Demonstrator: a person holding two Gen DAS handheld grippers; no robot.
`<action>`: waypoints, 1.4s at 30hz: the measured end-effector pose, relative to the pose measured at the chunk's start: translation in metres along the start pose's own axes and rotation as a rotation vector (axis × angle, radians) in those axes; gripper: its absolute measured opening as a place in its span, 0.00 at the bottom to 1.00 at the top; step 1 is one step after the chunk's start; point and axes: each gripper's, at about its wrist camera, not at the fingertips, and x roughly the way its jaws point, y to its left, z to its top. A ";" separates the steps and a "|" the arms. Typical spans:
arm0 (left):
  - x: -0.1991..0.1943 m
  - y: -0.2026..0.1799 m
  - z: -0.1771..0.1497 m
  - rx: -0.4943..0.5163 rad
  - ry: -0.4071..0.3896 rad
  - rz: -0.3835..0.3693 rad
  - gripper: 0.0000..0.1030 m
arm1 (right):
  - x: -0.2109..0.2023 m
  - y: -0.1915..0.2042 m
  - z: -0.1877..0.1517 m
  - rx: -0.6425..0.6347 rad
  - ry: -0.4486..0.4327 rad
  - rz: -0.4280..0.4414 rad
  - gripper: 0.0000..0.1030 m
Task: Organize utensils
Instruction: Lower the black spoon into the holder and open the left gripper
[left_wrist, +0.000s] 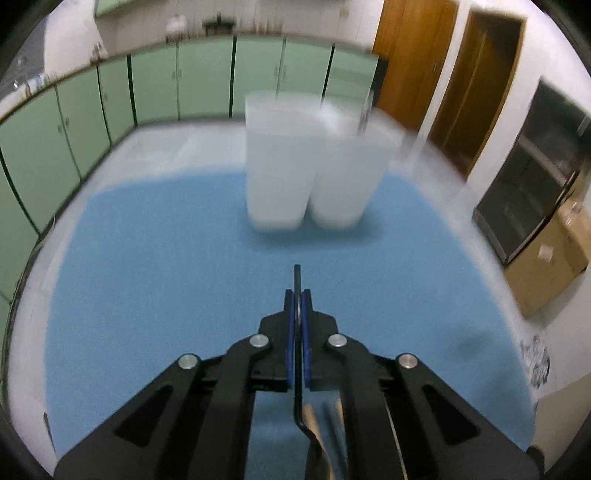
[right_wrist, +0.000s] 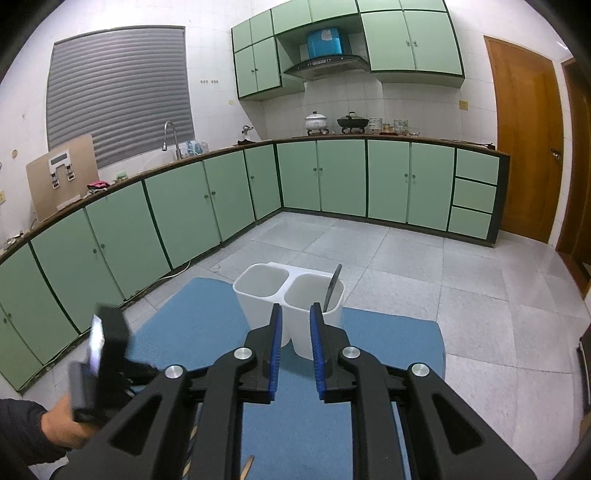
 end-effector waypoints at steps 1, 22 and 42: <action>-0.015 0.001 0.006 -0.006 -0.069 -0.024 0.02 | 0.000 0.001 0.000 0.002 0.000 0.001 0.15; 0.026 -0.027 0.172 -0.025 -0.502 0.051 0.03 | 0.002 -0.035 -0.030 0.084 0.033 -0.010 0.16; -0.013 -0.024 0.139 0.003 -0.575 0.077 0.30 | -0.008 -0.041 -0.036 0.123 0.034 0.016 0.18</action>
